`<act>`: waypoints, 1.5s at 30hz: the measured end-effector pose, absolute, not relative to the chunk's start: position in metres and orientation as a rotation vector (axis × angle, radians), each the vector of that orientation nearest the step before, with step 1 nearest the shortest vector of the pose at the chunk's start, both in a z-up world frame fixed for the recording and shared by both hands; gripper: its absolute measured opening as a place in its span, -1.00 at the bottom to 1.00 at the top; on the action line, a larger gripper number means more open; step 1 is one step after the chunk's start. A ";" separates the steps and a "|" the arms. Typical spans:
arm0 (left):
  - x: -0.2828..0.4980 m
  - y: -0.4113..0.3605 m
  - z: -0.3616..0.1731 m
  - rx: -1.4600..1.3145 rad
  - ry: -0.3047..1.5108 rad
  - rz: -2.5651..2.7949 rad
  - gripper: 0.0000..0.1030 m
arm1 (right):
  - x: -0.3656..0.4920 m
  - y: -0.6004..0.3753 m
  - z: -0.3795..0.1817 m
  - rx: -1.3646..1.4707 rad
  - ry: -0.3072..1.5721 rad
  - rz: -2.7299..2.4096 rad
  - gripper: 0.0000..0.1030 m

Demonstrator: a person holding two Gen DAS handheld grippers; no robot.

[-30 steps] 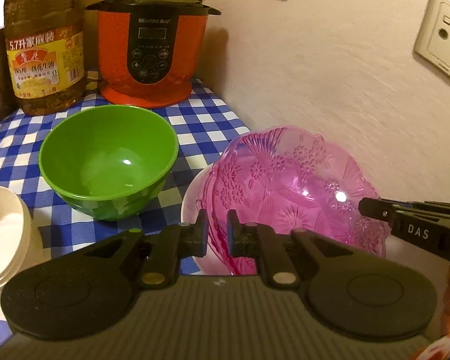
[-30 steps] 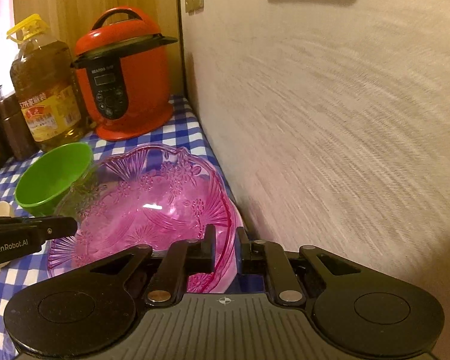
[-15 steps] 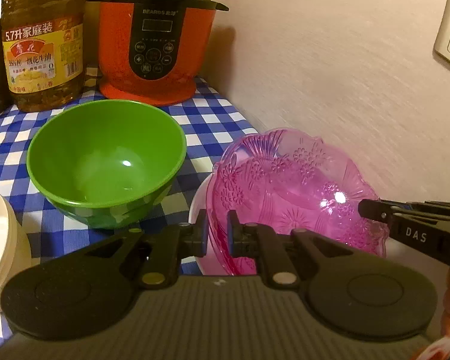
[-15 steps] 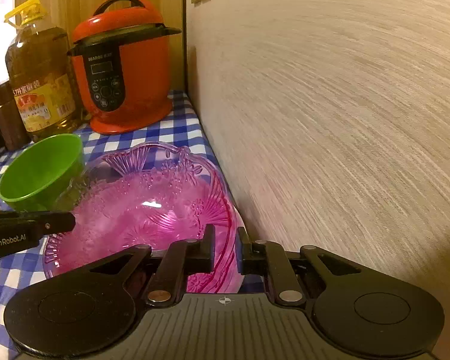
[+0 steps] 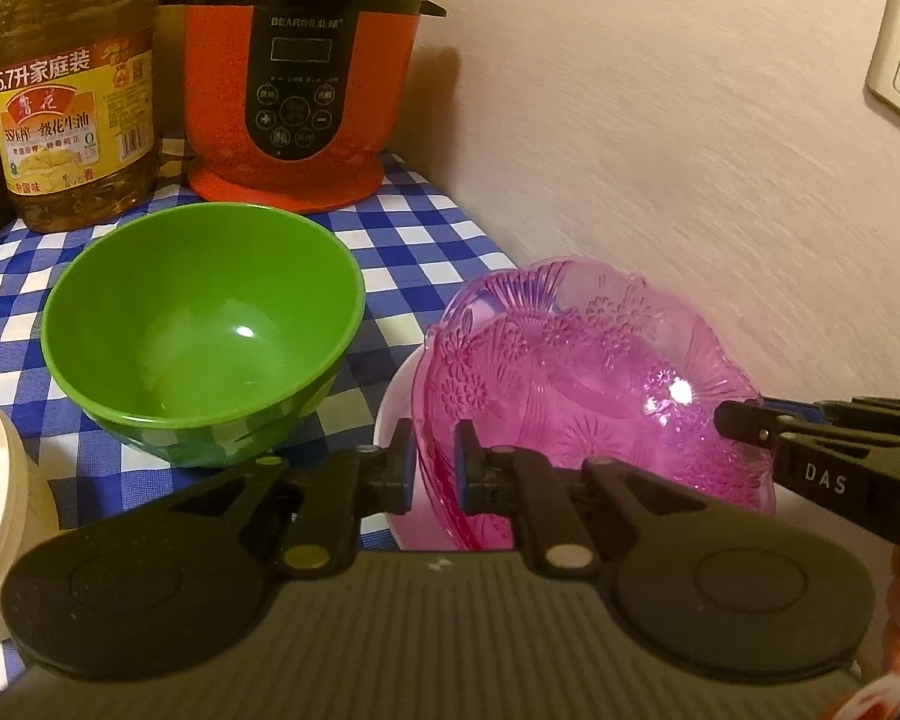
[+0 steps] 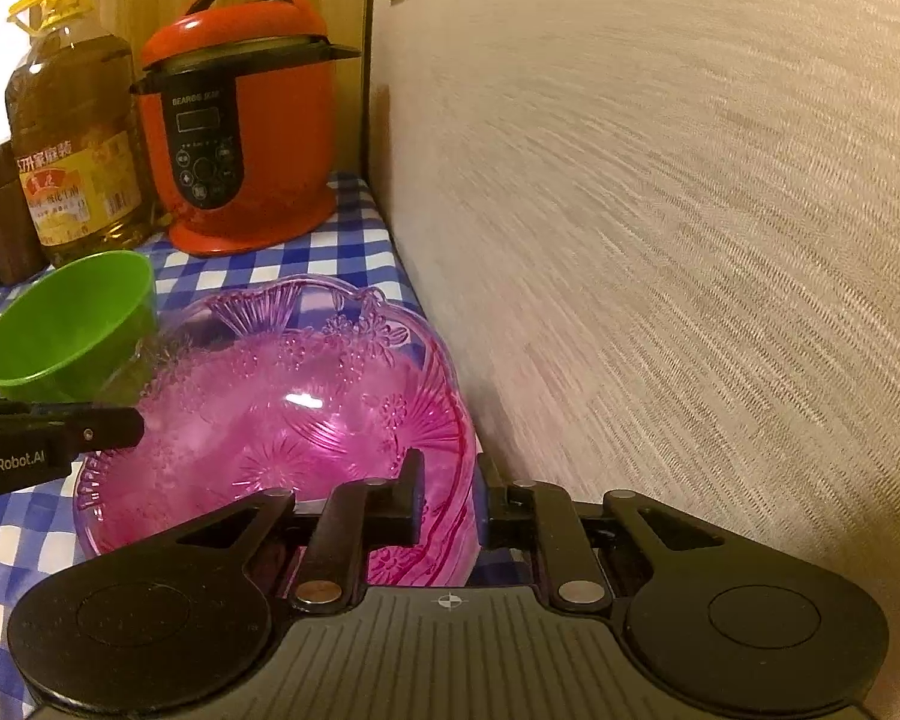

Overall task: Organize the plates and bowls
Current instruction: 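Lower the small pink dish into the pink bowl and open both grippers, then withdraw both grippers up from the stacked pink dishes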

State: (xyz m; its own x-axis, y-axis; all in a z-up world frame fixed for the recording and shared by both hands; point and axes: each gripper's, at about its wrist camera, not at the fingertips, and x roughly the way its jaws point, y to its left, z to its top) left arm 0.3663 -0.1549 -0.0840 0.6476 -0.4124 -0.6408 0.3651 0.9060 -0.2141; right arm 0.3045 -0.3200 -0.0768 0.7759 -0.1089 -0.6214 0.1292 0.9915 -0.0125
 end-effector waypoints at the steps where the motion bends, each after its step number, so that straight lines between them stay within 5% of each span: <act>1: 0.367 -0.155 -0.085 -0.065 0.747 -0.443 -0.75 | 0.305 -0.320 -0.077 0.037 0.671 -0.125 -0.70; 3: 0.366 -0.156 -0.086 -0.061 0.744 -0.442 -0.70 | 0.307 -0.321 -0.079 0.043 0.678 -0.116 -0.69; 6: 0.363 -0.158 -0.084 -0.047 0.723 -0.454 -0.50 | 0.304 -0.323 -0.079 0.059 0.650 -0.108 -0.22; 8: 0.361 -0.158 -0.082 -0.038 0.707 -0.454 -0.40 | 0.300 -0.323 -0.076 0.075 0.629 -0.088 -0.12; 28: 0.319 -0.141 -0.053 -0.068 0.699 -0.475 -0.40 | 0.248 -0.314 -0.061 0.202 0.621 -0.052 -0.11; 45: 0.229 -0.054 0.011 -0.095 0.696 -0.347 -0.40 | 0.185 -0.253 0.011 0.299 0.597 0.050 -0.11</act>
